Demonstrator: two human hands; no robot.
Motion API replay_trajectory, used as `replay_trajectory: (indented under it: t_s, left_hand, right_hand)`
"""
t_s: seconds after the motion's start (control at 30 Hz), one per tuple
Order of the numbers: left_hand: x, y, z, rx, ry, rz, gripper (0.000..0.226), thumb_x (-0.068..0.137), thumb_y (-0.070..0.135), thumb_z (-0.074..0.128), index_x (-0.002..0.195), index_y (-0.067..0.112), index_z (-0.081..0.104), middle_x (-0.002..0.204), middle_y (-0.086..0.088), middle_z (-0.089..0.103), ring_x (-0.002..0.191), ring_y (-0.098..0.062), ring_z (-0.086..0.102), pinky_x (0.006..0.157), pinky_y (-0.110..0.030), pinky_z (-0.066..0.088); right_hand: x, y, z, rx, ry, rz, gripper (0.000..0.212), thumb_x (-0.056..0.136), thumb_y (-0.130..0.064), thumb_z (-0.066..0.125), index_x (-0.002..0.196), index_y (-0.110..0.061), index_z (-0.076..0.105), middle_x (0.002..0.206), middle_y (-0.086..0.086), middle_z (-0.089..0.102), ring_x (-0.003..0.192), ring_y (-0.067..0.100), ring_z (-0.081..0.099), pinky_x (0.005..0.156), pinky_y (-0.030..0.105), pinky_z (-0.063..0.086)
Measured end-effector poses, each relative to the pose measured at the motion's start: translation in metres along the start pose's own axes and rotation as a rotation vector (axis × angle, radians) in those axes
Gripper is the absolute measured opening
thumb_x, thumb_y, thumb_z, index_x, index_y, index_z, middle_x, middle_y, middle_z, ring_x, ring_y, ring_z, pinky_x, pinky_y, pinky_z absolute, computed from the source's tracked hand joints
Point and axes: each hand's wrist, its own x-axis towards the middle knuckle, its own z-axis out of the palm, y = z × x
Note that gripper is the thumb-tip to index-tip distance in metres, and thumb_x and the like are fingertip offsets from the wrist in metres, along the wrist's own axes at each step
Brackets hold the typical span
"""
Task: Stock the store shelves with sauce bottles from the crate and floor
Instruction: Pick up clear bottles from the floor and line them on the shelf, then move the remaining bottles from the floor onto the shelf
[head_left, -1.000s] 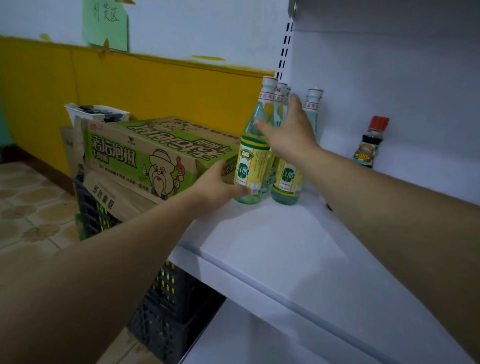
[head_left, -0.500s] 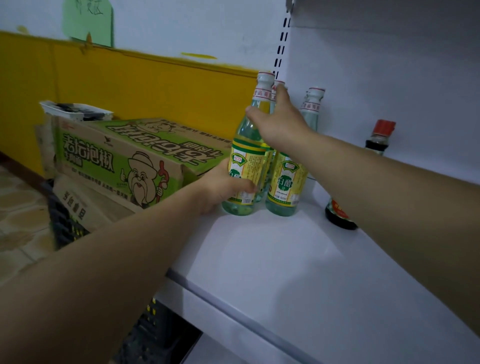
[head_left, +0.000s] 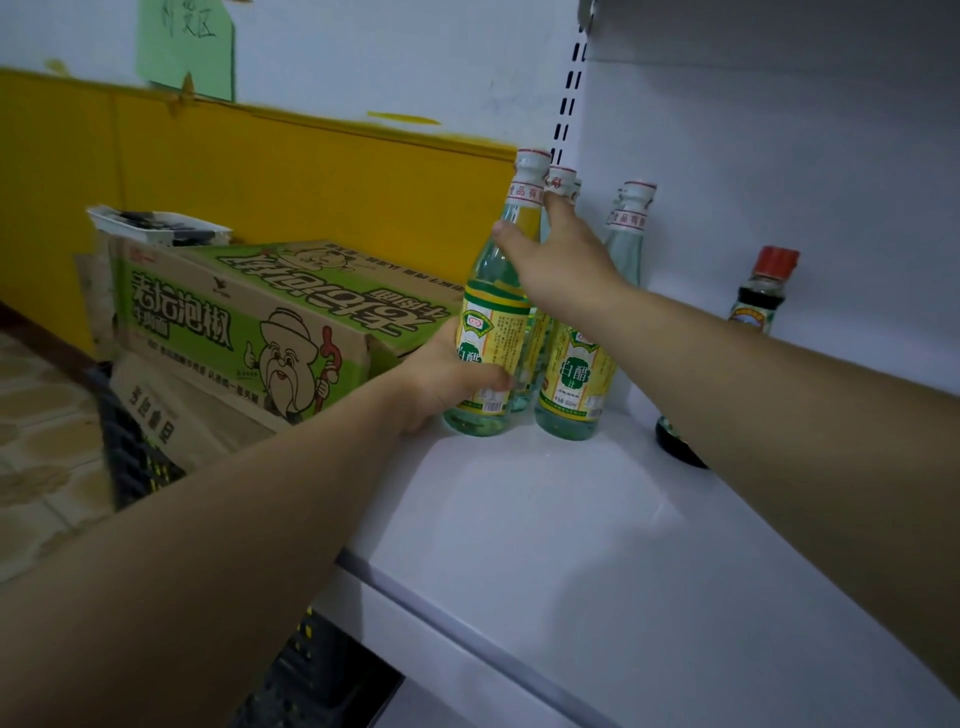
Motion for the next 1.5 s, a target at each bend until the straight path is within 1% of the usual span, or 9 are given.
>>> replay_trajectory:
  t_s: [0.17, 0.23, 0.3, 0.37, 0.43, 0.67, 0.77, 1.13, 1.5]
  left_hand:
    - [-0.007, 0.006, -0.006, -0.055, 0.003, -0.039, 0.102, 0.072, -0.004, 0.076, 0.149, 0.026, 0.016, 0.116, -0.001, 0.065, 0.100, -0.014, 0.066, 0.077, -0.030, 0.055]
    - [-0.019, 0.015, -0.011, -0.010, 0.001, -0.100, 0.115, 0.068, 0.002, 0.080, 0.152, 0.030, 0.006, 0.129, -0.003, 0.057, 0.110, -0.018, 0.061, 0.090, -0.039, 0.052]
    - [-0.039, 0.029, -0.016, 0.089, -0.006, -0.154, 0.121, 0.064, 0.011, 0.083, 0.152, 0.032, 0.002, 0.151, -0.008, 0.034, 0.132, -0.024, 0.044, 0.106, -0.046, 0.039]
    - [-0.065, 0.048, -0.020, 0.246, -0.019, -0.173, 0.114, 0.072, 0.016, 0.082, 0.152, 0.032, 0.002, 0.159, -0.006, 0.016, 0.144, -0.021, 0.021, 0.111, -0.037, 0.030]
    - [-0.096, 0.065, -0.024, 0.404, -0.023, -0.185, 0.103, 0.080, 0.020, 0.076, 0.152, 0.034, 0.003, 0.159, -0.002, 0.013, 0.146, -0.018, 0.015, 0.103, -0.031, 0.028]
    - [-0.239, 0.119, -0.045, 0.708, 0.016, -0.350, 0.091, 0.086, 0.036, 0.067, 0.151, 0.038, 0.003, 0.157, 0.001, 0.021, 0.139, -0.022, 0.032, 0.095, -0.031, 0.033]
    - [-0.311, 0.123, -0.050, 0.807, 0.092, -0.447, 0.090, 0.084, 0.042, 0.067, 0.151, 0.037, 0.006, 0.159, 0.003, 0.015, 0.143, -0.021, 0.024, 0.105, -0.034, 0.029]
    - [-0.562, 0.083, -0.051, 0.800, 0.395, -0.897, 0.087, 0.086, 0.037, 0.066, 0.152, 0.031, 0.009, 0.159, 0.002, 0.013, 0.144, -0.021, 0.021, 0.111, -0.032, 0.024]
    - [-0.698, -0.022, -0.108, 0.674, 0.566, -1.235, 0.088, 0.086, 0.043, 0.064, 0.153, 0.023, 0.011, 0.160, 0.000, 0.013, 0.145, -0.021, 0.020, 0.116, -0.034, 0.022]
  right_hand:
    - [-0.008, -0.006, -0.005, 0.011, -0.017, 0.040, 0.067, 0.098, -0.052, 0.044, 0.152, -0.021, 0.020, 0.155, 0.003, 0.031, 0.136, 0.026, 0.039, 0.096, 0.028, 0.033]
    - [-0.017, -0.012, -0.011, 0.004, -0.032, 0.047, 0.068, 0.098, -0.051, 0.044, 0.152, -0.019, 0.018, 0.156, 0.003, 0.029, 0.137, 0.025, 0.037, 0.096, 0.027, 0.032]
    - [-0.029, -0.019, -0.017, 0.000, -0.047, 0.053, 0.073, 0.098, -0.052, 0.044, 0.155, -0.019, 0.011, 0.160, 0.002, 0.022, 0.142, 0.025, 0.030, 0.106, 0.031, 0.029]
    - [-0.045, -0.029, -0.022, -0.009, -0.071, 0.060, 0.078, 0.097, -0.053, 0.045, 0.156, -0.020, 0.006, 0.162, 0.002, 0.016, 0.145, 0.025, 0.024, 0.112, 0.035, 0.026]
    - [-0.065, -0.039, -0.026, -0.024, -0.104, 0.062, 0.079, 0.096, -0.053, 0.045, 0.156, -0.020, 0.006, 0.162, 0.003, 0.015, 0.145, 0.027, 0.023, 0.113, 0.037, 0.025]
    - [-0.155, -0.107, -0.025, -0.043, -0.267, -0.029, 0.078, 0.096, -0.056, 0.043, 0.156, -0.022, 0.006, 0.163, 0.000, 0.006, 0.149, 0.025, 0.010, 0.118, 0.042, 0.018]
    - [-0.204, -0.141, -0.008, -0.009, -0.387, -0.085, 0.077, 0.095, -0.058, 0.044, 0.156, -0.024, 0.010, 0.163, -0.001, 0.008, 0.149, 0.025, 0.013, 0.118, 0.045, 0.022]
    - [-0.389, -0.214, 0.104, 0.026, -0.870, -0.339, 0.077, 0.093, -0.060, 0.045, 0.155, -0.027, 0.014, 0.162, -0.001, 0.015, 0.147, 0.025, 0.019, 0.116, 0.040, 0.025]
    - [-0.480, -0.235, 0.272, -0.113, -1.297, -0.535, 0.076, 0.096, -0.055, 0.042, 0.156, -0.022, 0.008, 0.163, 0.001, 0.010, 0.149, 0.023, 0.011, 0.118, 0.040, 0.018]
